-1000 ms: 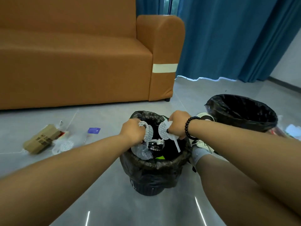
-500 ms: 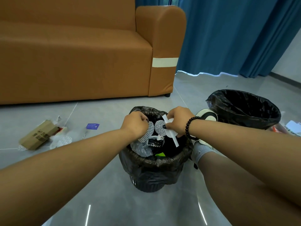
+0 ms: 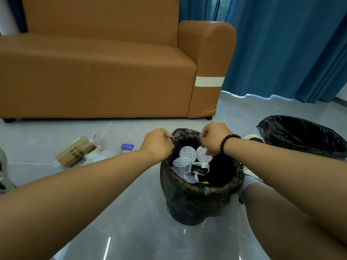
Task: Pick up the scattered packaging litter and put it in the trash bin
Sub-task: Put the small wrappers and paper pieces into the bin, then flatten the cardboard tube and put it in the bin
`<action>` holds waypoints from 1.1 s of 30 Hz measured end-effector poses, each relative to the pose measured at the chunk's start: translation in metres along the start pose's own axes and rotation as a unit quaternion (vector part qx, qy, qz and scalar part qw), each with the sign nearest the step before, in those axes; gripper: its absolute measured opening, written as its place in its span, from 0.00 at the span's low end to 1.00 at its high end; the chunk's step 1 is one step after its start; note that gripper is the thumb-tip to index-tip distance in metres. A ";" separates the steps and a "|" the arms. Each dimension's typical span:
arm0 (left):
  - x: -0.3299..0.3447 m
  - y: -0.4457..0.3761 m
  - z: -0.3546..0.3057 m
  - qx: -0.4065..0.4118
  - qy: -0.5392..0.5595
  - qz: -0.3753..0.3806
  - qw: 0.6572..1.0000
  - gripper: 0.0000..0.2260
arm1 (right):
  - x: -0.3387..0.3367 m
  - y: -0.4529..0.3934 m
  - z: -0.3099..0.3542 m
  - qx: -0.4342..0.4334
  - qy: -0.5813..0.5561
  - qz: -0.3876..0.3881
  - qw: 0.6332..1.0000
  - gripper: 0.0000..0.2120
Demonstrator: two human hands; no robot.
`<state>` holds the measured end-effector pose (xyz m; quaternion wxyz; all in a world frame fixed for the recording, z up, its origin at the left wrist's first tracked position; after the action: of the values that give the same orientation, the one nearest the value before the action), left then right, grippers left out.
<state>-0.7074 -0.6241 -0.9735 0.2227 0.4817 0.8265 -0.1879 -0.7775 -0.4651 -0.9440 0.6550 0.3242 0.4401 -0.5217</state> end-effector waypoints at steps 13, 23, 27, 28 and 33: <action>-0.102 -0.017 0.141 -0.093 -0.041 -0.035 0.994 0.09 | 0.074 0.007 0.142 -0.105 -0.079 0.022 0.991 0.16; -0.193 -0.042 0.282 -0.172 -0.196 -0.080 0.962 0.07 | 0.210 -0.018 0.205 -0.089 -0.062 0.099 0.989 0.11; -0.208 -0.073 0.317 -0.159 -0.244 -0.115 0.950 0.17 | 0.256 -0.031 0.222 -0.087 -0.070 0.135 0.985 0.11; -0.209 -0.079 0.324 -0.158 -0.250 -0.120 0.948 0.19 | 0.265 -0.034 0.226 -0.088 -0.072 0.142 0.983 0.11; -0.205 -0.103 0.359 -0.179 -0.274 -0.097 0.940 0.31 | 0.294 -0.052 0.236 -0.093 -0.068 0.156 0.981 0.11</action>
<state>-0.6410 -1.0067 -1.1495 0.5037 0.2814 0.7961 -0.1824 -0.7521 -0.8037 -1.1160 0.7839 0.2904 0.3851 -0.3909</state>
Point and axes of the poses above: each hand's wrist, its own y-axis away from the middle knuckle, its own x-axis out of the palm, z = x × y, the point moved 8 cm from there along -y, towards the middle knuckle, and after that the axes turned 10 degrees about -z, right-handed, at the moved point
